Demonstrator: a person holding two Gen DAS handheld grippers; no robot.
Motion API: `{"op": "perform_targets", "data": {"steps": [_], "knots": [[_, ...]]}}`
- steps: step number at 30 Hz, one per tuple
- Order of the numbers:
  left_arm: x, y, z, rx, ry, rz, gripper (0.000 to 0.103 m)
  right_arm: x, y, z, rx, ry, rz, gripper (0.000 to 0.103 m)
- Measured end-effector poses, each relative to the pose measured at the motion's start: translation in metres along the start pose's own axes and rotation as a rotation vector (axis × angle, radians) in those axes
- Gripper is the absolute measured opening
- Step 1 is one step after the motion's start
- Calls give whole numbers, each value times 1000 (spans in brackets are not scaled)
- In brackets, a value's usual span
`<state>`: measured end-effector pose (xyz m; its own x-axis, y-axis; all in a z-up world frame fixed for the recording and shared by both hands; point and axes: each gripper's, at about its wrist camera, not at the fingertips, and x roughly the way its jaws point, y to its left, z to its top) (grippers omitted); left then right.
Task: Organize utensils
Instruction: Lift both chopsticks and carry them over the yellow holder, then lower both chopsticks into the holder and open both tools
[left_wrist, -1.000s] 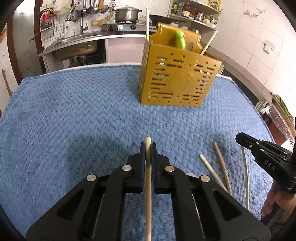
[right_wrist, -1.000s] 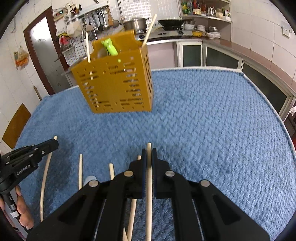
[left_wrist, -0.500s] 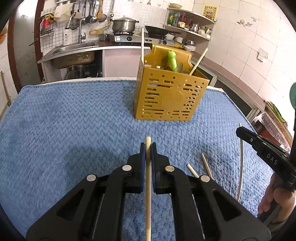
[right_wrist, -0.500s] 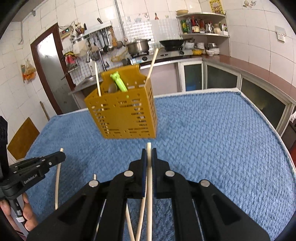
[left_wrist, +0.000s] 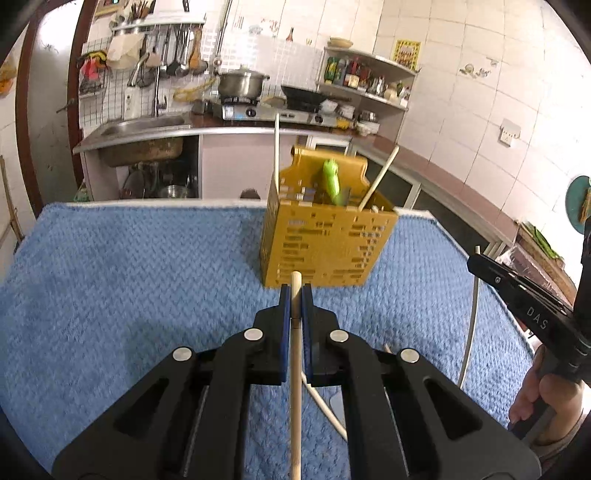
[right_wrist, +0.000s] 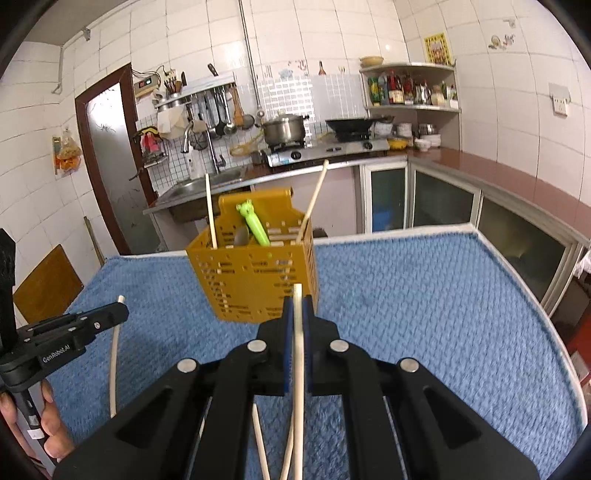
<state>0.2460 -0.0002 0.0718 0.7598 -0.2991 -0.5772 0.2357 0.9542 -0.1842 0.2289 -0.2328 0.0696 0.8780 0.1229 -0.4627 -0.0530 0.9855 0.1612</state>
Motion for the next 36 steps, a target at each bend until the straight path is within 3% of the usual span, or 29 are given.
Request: {"op": "perform_targets", "data": {"steps": [9,23,31,36], "knots": [[-6,-5,40,7,-64,-22,4,-6,1,37,4,-74,13,5],[1,-31,150,80,-309,-28,4,18,21,138,-29,-275,8,5],[33,-35,198,76,-438,-38,4,51,24,184,-19,-418,4,5],[61,-37,209,81,-508,-28,4,74,25,188,-21,-461,10,5]]}}
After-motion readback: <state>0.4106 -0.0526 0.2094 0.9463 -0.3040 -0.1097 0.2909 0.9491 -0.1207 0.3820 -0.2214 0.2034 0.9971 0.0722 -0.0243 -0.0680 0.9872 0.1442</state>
